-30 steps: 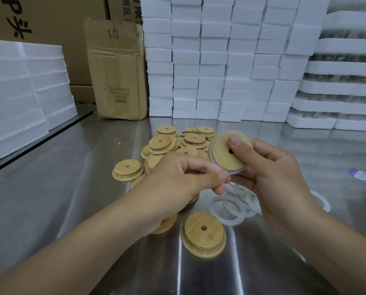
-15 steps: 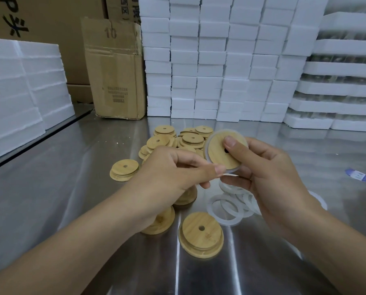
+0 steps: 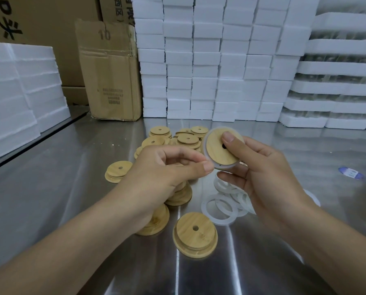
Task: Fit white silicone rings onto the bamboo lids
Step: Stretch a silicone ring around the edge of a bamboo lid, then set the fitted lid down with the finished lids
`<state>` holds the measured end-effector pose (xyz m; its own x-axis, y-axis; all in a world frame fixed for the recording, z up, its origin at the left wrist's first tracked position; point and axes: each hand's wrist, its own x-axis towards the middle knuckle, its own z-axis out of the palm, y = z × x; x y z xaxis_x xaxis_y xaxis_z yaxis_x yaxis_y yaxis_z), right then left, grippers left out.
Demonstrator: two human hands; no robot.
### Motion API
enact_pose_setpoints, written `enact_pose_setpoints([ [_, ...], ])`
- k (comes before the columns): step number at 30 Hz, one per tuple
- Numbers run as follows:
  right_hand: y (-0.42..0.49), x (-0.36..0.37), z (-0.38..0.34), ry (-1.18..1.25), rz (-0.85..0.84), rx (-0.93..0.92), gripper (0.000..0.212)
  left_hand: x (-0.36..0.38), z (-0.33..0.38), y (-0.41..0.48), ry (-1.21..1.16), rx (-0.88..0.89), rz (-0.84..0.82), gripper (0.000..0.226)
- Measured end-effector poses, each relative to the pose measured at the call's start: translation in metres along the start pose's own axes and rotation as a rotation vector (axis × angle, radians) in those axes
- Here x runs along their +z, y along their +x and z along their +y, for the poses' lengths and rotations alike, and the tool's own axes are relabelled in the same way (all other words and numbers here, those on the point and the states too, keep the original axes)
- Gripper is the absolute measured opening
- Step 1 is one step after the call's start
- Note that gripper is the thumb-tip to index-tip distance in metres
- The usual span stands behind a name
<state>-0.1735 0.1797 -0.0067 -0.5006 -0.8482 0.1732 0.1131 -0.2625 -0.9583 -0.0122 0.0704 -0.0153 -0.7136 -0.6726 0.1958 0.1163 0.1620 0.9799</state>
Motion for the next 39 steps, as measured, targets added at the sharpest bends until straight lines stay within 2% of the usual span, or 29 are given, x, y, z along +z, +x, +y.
enact_pose_setpoints([
  [7, 0.002, -0.002, 0.003, -0.006, -0.019, -0.001, 0.038, 0.003, -0.002, 0.000, 0.031, -0.008, 0.055, 0.020],
  [10, 0.003, -0.003, 0.004, -0.006, -0.031, 0.019, 0.041, 0.004, -0.002, 0.001, 0.039, 0.043, 0.101, 0.031],
  [14, 0.005, -0.004, 0.005, -0.022, -0.070, 0.044, 0.038, 0.005, -0.001, -0.001, 0.243, 0.200, 0.144, 0.055],
  [17, 0.005, -0.004, 0.007, -0.082, -0.108, 0.036, 0.031, 0.005, -0.001, -0.003, 0.354, 0.245, 0.126, 0.070],
  [23, 0.012, -0.012, 0.002, -0.178, -0.252, 0.060, 0.028, 0.007, -0.002, -0.003, 0.425, 0.277, 0.178, 0.065],
  [25, 0.026, -0.031, -0.005, -0.303, -0.116, -0.035, 0.036, 0.006, -0.003, -0.003, 0.470, 0.265, 0.209, 0.064],
  [27, 0.046, -0.065, -0.013, -0.534, 0.165, -0.139, 0.041, 0.006, -0.004, -0.002, 0.471, 0.263, 0.232, 0.056],
  [30, 0.066, -0.138, -0.018, -0.813, 0.485, -0.094, 0.043, 0.007, -0.005, -0.001, 0.461, 0.267, 0.248, 0.038],
  [35, 0.070, -0.211, 0.003, -1.150, 0.608, 0.172, 0.041, 0.009, -0.007, 0.001, 0.424, 0.271, 0.241, 0.023],
  [39, 0.077, -0.211, 0.009, -1.416, 0.647, 0.245, 0.064, 0.012, -0.008, 0.000, 0.434, 0.294, 0.237, 0.021],
])
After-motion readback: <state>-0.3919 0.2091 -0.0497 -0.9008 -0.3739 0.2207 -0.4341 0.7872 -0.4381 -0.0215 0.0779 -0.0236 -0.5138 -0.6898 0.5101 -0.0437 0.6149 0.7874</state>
